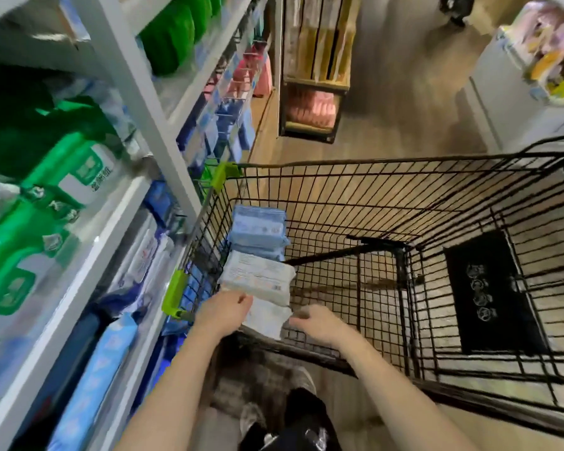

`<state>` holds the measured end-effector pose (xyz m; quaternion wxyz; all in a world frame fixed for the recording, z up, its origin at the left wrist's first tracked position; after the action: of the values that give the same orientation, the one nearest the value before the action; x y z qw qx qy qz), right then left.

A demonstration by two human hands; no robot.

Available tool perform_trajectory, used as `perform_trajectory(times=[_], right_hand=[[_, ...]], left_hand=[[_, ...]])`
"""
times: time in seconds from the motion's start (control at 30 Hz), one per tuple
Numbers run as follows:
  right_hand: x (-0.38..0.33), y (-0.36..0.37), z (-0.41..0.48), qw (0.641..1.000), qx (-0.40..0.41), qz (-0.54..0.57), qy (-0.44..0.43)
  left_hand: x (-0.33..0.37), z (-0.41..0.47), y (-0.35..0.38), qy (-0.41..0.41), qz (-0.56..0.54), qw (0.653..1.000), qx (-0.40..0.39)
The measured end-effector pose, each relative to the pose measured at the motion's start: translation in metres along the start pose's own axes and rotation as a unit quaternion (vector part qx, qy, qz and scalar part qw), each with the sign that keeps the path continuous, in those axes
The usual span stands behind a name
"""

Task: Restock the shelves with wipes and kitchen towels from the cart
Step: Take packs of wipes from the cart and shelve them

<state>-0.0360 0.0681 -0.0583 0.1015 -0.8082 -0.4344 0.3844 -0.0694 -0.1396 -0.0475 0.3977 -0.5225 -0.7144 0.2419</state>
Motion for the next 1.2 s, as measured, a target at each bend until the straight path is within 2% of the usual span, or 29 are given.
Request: perform_trajectory(times=[0.1,0.23,0.4,0.5,0.63,0.77,0.87,0.97,1.03,1.1,1.2], right_hand=[[0.012,0.005,0.048,0.998,-0.05,-0.02,0.009],[0.029,0.024,0.097,0.993,-0.109,-0.031,0.036],[0.048,0.053,0.131,0.989,-0.12,0.059,0.068],[0.056,0.07,0.145,0.974,-0.117,0.158,0.109],[0.053,0.094,0.163,0.934,-0.092,0.293,0.184],[0.052,0.117,0.174,0.888,-0.014,0.41,0.206],[0.059,0.121,0.172,0.856,0.058,0.455,0.238],[0.07,0.118,0.176,0.788,0.095,0.543,0.275],[0.07,0.114,0.18,0.755,0.058,0.595,0.268],[0.063,0.111,0.181,0.767,0.001,0.597,0.235],[0.056,0.109,0.179,0.837,-0.002,0.511,0.194]], left_hand=[[-0.013,0.017,-0.005,-0.047,-0.061,0.997,0.013],[-0.019,0.031,-0.007,-0.074,-0.081,0.994,0.027],[-0.027,0.042,-0.002,-0.124,-0.068,0.989,0.046],[-0.028,0.047,0.0,-0.139,-0.056,0.988,0.042],[-0.029,0.05,0.004,-0.156,-0.046,0.984,0.069],[-0.03,0.055,0.009,-0.137,-0.008,0.988,0.075],[-0.029,0.057,0.012,-0.115,0.045,0.991,0.059],[-0.031,0.061,0.016,-0.107,0.053,0.992,0.034],[-0.032,0.063,0.016,-0.109,0.03,0.993,0.031],[-0.033,0.064,0.017,-0.11,0.012,0.994,0.026],[-0.034,0.064,0.018,-0.115,0.005,0.993,0.018]])
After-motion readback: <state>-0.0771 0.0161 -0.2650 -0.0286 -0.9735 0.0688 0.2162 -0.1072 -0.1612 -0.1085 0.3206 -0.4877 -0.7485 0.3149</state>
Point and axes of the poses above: each hand's wrist, its own z-axis towards the middle knuckle, its own y-axis out of the palm, x = y × z, the point moved 1 cm from there along z, towards the middle knuckle, and after that the axes turned 3 degrees about -y, right-handed, at the moved point
